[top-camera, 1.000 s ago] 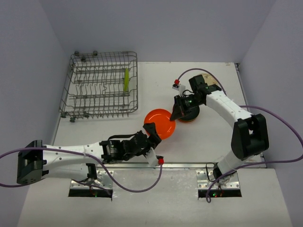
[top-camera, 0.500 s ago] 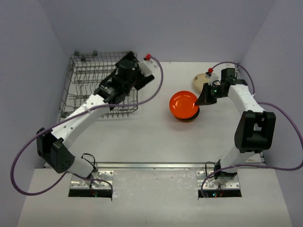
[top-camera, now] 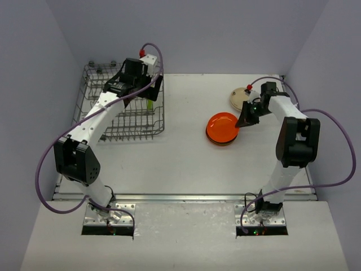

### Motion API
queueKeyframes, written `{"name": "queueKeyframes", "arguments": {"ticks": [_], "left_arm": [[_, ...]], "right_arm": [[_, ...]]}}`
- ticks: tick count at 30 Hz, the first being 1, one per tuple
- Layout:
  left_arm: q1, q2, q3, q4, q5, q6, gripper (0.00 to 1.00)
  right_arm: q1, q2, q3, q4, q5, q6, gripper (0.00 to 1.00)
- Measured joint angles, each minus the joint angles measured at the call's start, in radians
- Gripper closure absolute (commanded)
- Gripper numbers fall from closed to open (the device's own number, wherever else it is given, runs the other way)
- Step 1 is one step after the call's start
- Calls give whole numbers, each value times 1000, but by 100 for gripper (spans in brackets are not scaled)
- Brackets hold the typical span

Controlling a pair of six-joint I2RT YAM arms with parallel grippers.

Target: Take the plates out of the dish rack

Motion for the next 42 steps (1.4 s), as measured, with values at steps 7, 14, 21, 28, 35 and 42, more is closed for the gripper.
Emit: {"name": "queueKeyframes", "arguments": {"ticks": [7,14,21,28,35,42], "left_arm": [[23,0,0,-3,36,-54,7],[61,29,31,-18,68,-113,24],[75,134,105,-35,88,-168,43],[107,295,178,-48,132,-210,59],[151,402,212,-49,237,-233,72],[195,443,234,-25,393,-258,80]], "right_arm": [[-12,18,17,0,16,-21,16],[-12,7,30,-4,35,-19,1],[-12,-87,31,-18,40,-13,1],[-12,-179,30,-26,24,-10,1],[-12,-187,21,-34,7,-8,1],[-12,-187,15,-45,-7,-6,1]]}}
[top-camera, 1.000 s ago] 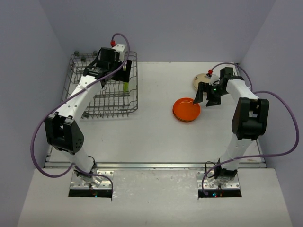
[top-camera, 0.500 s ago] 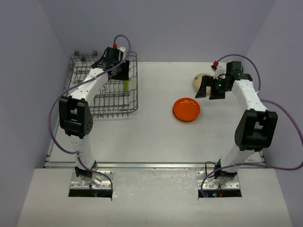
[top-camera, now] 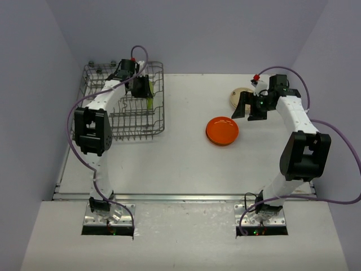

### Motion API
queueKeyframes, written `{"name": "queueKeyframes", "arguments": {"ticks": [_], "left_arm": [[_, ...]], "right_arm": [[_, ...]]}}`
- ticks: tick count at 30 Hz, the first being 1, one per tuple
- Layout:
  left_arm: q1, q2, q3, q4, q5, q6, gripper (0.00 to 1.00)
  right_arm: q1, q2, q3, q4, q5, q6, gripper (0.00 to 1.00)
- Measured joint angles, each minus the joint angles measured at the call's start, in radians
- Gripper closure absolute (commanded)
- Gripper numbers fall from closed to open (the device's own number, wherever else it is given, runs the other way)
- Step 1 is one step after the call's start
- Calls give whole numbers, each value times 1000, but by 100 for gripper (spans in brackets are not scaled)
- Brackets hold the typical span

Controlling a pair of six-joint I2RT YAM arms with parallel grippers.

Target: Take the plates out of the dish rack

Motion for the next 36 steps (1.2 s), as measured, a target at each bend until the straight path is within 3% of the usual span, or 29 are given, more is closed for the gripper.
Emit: {"name": "queueKeyframes", "arguments": {"ticks": [8,17,27,36], "left_arm": [[46,2,0,38,123,-8,100],[46,-38,0,45,148,42,100],[3,-300,-3,51,82,294,100],[-487,-708,-570,209,-197,833,100]], "right_arm": [[0,0,-12,-1,-13,6,1],[0,0,-31,-2,-31,25,1],[0,-39,-31,-8,-94,72,1],[0,-111,-68,21,-239,131,1]]}}
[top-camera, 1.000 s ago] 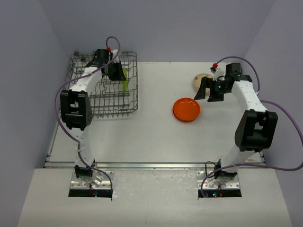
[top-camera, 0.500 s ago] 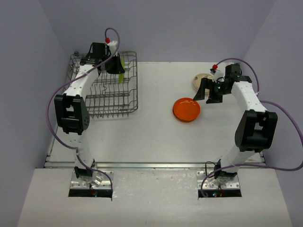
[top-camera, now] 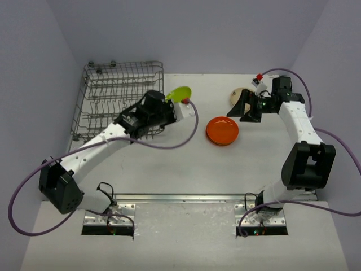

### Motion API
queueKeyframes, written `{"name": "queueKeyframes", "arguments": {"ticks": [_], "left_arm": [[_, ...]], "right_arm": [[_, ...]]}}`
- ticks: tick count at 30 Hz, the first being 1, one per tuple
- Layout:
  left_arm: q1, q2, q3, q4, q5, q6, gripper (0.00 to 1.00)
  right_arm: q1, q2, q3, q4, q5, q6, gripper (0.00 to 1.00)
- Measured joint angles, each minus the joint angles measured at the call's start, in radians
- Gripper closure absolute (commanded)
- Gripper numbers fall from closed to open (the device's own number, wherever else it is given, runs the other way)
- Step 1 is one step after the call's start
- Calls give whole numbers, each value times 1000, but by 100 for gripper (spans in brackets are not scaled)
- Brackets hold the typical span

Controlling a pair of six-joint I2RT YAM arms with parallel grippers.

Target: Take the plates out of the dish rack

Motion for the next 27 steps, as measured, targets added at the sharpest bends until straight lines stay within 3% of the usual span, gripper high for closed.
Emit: {"name": "queueKeyframes", "arguments": {"ticks": [9,15,21,27], "left_arm": [[-401,-207,-497,25,-300,472,100],[-575,-255,-579,101,-389,598,100],[-627,-255,-579,165,-441,625,100],[-634,-254,-579,180,-454,631,100]], "right_arm": [[86,-70,-192,65,-113,44,1],[265,-75,-251,97,-92,48,7],[334,-75,-254,113,-59,34,27],[385,-75,-254,116,-19,8,68]]}}
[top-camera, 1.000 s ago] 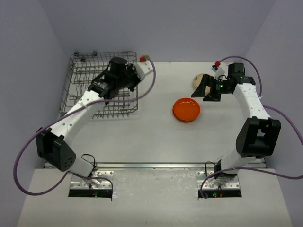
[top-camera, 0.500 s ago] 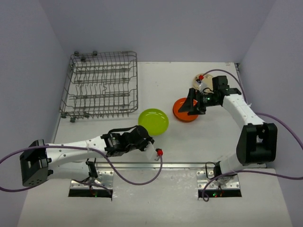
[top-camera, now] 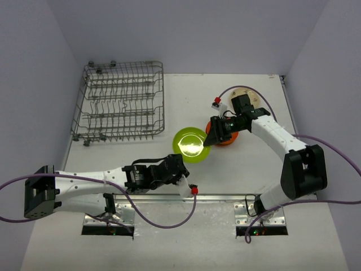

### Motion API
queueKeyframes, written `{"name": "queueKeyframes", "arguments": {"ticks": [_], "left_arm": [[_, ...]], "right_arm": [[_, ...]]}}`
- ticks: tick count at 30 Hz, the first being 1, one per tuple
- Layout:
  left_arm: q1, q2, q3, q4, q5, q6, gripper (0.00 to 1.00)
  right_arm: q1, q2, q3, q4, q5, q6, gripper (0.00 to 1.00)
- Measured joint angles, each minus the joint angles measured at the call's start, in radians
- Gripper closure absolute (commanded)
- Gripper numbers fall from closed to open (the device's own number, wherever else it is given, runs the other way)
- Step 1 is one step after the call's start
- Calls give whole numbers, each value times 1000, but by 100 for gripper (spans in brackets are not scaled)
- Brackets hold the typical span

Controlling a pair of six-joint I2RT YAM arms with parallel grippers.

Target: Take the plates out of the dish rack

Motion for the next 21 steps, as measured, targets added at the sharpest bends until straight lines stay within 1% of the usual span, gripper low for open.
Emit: {"name": "queueKeyframes", "arguments": {"ticks": [1,2,3,4,5,6,7,8,9,12,14,16,18,21], "left_arm": [[0,0,0,0,-1,-1,100],[-1,0,0,0,-2,-2,97],[-1,1,0,1,-3,-3,95],[-1,4,0,-1,-4,-9,83],[-1,7,1,-2,-4,-12,65],[-3,11,1,-1,-5,-15,47],[-4,14,1,4,-8,-23,23],[-5,15,1,10,-12,-33,9],[-4,16,6,15,-17,-49,0],[15,23,51,22,-28,-117,0],[60,38,121,13,-25,-202,0],[141,73,233,-18,-14,-307,0],[253,109,349,-39,10,-440,0],[400,141,472,-73,38,-599,0]], "right_arm": [[5,0,0,1,8,-2,73],[13,0,0,3,16,-5,86],[19,0,1,4,21,-6,92],[23,0,2,3,28,-4,96],[24,1,5,4,31,-3,100],[24,1,8,4,32,-1,100],[23,1,12,4,39,-1,100],[23,1,15,5,52,-5,100],[20,1,16,5,63,-8,100],[-24,1,16,0,85,-9,100],[-86,2,16,-2,94,-12,100],[-165,5,17,-2,103,-22,100],[-236,16,19,-2,124,-38,100],[-319,51,30,-4,154,-61,100]]}}
